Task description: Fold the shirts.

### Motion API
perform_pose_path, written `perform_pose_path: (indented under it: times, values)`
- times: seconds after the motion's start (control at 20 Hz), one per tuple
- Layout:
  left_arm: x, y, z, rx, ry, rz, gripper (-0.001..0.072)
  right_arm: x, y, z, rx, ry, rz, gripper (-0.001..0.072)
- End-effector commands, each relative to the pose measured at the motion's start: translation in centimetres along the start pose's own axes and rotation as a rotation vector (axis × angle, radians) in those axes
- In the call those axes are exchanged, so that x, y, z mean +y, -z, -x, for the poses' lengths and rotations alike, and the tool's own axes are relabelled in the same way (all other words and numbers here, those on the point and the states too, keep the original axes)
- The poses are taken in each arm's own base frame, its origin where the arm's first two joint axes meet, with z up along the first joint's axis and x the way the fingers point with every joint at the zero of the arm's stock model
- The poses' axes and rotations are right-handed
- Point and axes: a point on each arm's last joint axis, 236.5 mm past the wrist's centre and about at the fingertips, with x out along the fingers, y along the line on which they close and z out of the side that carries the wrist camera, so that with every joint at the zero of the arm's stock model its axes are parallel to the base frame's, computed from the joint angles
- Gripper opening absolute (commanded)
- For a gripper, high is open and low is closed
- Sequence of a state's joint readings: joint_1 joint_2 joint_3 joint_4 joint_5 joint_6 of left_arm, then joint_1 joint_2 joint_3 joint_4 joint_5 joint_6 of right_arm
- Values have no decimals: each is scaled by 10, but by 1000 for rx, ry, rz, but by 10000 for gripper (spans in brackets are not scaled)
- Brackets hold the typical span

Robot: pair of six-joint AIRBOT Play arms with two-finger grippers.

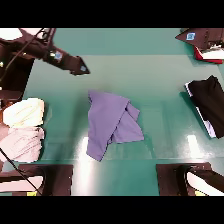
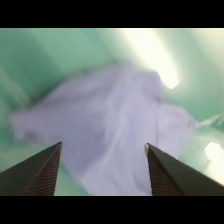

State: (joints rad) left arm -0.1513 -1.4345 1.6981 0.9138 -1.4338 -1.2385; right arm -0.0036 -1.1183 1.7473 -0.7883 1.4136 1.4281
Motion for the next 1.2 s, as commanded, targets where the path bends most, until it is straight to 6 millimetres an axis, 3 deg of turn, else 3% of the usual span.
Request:
perform_pose_path:
  times: [0.0,0.35,0.6,0.8,1.15]
  values:
    - [19,45,5,100,38,166,616,-12,5,1,20,50,9,23]
    - [6,214,-48,268,78,408,616,-13,1,-1,9,52,7,23]
    - [-16,291,-75,298,148,571,615,-16,1,-3,9,52,2,23]
    - [-20,318,-88,318,169,621,615,-16,0,-3,5,53,3,23]
    - [-37,324,-117,331,108,514,615,-15,1,-3,8,52,2,23]
